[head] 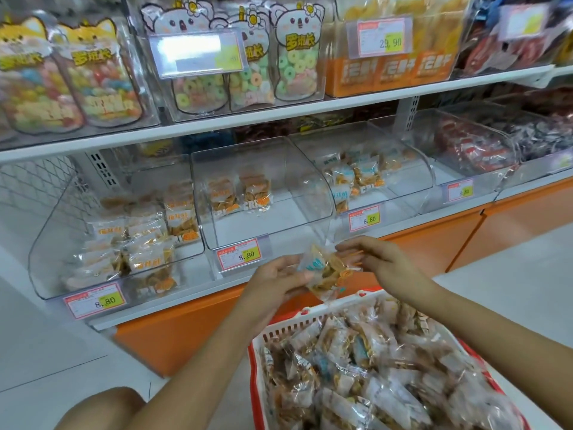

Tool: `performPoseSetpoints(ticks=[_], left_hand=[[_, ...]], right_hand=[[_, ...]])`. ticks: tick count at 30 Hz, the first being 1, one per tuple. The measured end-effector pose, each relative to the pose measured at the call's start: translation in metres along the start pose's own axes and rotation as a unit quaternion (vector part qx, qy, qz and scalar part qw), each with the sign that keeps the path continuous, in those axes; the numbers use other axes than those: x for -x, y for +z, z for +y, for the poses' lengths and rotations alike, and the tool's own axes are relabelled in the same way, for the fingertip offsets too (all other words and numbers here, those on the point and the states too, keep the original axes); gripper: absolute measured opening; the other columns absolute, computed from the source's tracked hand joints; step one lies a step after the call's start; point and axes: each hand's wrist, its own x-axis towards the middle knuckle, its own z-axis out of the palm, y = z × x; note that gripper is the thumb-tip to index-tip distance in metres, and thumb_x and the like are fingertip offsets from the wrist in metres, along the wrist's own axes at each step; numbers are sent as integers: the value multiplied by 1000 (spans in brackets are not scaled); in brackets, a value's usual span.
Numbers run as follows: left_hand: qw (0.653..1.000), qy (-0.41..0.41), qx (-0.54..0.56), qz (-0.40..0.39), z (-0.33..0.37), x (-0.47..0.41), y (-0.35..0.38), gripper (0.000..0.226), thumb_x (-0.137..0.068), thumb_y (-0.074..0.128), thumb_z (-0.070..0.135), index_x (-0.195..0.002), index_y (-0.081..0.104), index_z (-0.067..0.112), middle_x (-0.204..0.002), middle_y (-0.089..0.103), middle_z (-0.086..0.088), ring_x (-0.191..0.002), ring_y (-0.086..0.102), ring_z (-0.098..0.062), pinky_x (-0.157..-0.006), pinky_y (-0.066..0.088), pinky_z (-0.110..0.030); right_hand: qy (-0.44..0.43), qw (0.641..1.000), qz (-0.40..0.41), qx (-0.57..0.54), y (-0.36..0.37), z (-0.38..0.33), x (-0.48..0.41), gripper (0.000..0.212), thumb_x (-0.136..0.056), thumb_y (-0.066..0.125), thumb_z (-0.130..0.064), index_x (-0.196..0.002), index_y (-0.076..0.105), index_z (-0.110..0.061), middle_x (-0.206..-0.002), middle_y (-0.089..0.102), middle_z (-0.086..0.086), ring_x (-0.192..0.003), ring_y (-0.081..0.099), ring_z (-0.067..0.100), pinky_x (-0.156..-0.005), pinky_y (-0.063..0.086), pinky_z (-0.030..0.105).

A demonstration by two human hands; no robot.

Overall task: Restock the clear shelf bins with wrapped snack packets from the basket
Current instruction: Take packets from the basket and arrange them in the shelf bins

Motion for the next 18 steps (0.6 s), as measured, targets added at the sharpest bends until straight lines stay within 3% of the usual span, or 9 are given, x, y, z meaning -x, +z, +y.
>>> performPoseSetpoints(ticks=[2,5,8,11,15,16,18], left_hand=[[997,28,-72,-2,7,-2,8,35,-73,78,15,-105,65,21,-106,69,-9,-96,69,-21,-87,56,-34],[994,53,-98,-14,11,-7,23,31,-75,77,11,-103,66,21,-106,70,-6,-97,69,-19,-86,56,-34],[989,82,-125,-1,13,-13,39,26,-79,75,17,-103,65,22,-107,68,-1,-100,67,-17,-89,55,-39],[985,90,-144,-10,17,-18,53,34,-79,76,25,-110,62,21,-108,67,3,-95,68,-10,-81,57,-29],[973,118,-197,-13,25,-26,68,42,-74,80,20,-112,60,18,-103,68,4,-86,68,-4,-67,57,-21],[969,135,-208,-11,27,-29,71,42,-73,81,21,-110,61,20,-102,68,4,-88,69,-6,-69,57,-22],[961,162,-224,-12,33,-36,76,41,-71,82,21,-106,60,25,-98,68,9,-88,68,-4,-68,56,-20]], right_hand=[[53,991,-25,-122,-12,-12,4,32,-98,37,3,-116,62,-4,-107,69,16,-90,67,11,-75,53,19],[62,992,-71,-78,-24,-22,8,34,-91,57,-31,-119,64,-14,-107,71,6,-99,68,15,-83,55,23],[53,996,-52,-47,-25,-23,7,31,-83,69,-24,-112,69,-10,-103,72,11,-94,69,20,-80,55,24],[74,988,-7,-135,-28,-20,4,25,-88,65,-19,-110,71,-8,-103,71,14,-88,68,19,-76,55,25],[125,958,37,-254,-37,-12,0,23,-91,61,-19,-104,73,-5,-108,69,22,-95,65,28,-94,51,42],[131,951,45,-277,-40,-13,-1,22,-92,59,-19,-101,74,-5,-105,70,21,-93,66,27,-91,54,40],[133,936,71,-318,-47,-14,-4,20,-92,57,-17,-94,74,-6,-95,73,17,-83,70,22,-70,59,28]])
